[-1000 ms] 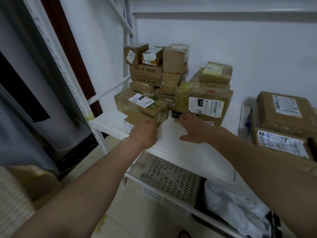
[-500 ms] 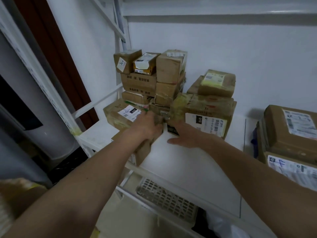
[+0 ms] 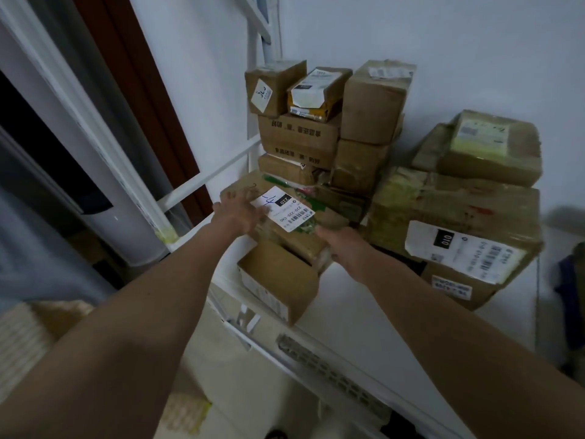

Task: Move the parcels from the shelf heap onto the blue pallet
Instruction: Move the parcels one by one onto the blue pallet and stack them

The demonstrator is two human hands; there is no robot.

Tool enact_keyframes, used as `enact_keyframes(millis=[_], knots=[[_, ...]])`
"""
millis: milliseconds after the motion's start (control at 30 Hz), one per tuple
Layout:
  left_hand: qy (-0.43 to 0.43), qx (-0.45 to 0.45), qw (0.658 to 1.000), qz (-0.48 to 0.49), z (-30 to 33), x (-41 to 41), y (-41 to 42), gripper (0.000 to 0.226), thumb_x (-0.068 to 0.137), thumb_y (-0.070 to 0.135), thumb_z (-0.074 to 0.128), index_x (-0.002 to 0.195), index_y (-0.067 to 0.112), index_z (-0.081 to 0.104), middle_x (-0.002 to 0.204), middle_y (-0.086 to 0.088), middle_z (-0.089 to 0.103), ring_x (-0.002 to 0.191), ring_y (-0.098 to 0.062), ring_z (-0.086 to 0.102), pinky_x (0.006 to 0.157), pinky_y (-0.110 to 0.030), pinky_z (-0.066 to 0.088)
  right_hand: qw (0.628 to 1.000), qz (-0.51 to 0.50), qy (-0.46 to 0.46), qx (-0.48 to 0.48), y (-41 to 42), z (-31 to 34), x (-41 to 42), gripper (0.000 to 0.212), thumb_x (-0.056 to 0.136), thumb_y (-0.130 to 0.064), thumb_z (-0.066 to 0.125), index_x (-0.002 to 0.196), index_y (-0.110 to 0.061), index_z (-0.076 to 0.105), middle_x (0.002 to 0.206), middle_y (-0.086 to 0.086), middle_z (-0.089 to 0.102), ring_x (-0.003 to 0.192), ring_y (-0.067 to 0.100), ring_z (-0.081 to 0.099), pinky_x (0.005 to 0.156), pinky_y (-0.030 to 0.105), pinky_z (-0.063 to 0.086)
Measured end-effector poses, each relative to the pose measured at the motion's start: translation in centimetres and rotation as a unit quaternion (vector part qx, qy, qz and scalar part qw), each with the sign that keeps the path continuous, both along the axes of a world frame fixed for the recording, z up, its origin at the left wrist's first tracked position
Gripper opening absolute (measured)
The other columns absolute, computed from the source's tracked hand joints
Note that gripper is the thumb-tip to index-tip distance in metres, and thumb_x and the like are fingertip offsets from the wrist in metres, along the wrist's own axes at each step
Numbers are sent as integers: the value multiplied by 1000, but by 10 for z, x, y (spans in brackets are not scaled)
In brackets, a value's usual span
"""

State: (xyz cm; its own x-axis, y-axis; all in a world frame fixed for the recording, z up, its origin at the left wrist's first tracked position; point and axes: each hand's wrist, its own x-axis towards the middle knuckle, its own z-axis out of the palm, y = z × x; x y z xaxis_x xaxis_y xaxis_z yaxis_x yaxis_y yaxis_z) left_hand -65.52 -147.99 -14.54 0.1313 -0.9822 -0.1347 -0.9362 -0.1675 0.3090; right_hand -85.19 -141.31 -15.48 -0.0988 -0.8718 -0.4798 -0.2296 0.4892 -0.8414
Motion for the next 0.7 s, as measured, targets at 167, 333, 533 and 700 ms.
enact_keyframes(millis=[167, 333, 533, 700], knots=[[76, 9, 995, 57, -11, 36, -42, 82, 92, 52, 51, 153, 19, 9, 155, -18, 17, 141, -40, 20, 113, -48, 24, 992, -111, -54, 29, -16, -8, 15, 63, 94, -33, 58, 145, -8, 31, 144, 12, 41, 131, 32, 41, 110, 42, 36], [205, 26, 975, 82, -21, 48, -72, 70, 94, 44, 51, 147, 5, 27, 145, -21, 38, 130, -37, 41, 104, -42, 36, 967, -225, -116, 41, -35, -14, 24, 66, 89, -34, 65, 144, -10, 36, 136, 11, 53, 117, 27, 54, 84, 33, 46], [222, -80, 968, 86, -22, 54, -84, 52, 97, 47, 42, 123, 3, 51, 120, -15, 59, 110, -33, 56, 87, -36, 42, 943, -283, -176, 2, -47, -26, 32, 108, 51, -47, 85, 142, -13, 39, 116, 11, 65, 93, 27, 69, 79, 42, 59], [253, -258, 926, 111, 4, 59, -67, 45, 102, 40, 34, 115, 2, 53, 118, -15, 60, 110, -29, 55, 86, -32, 38, 930, -284, -217, -89, -38, 17, 49, 51, 84, -17, 72, 129, -4, 51, 112, 15, 68, 93, 28, 69, 78, 42, 59]])
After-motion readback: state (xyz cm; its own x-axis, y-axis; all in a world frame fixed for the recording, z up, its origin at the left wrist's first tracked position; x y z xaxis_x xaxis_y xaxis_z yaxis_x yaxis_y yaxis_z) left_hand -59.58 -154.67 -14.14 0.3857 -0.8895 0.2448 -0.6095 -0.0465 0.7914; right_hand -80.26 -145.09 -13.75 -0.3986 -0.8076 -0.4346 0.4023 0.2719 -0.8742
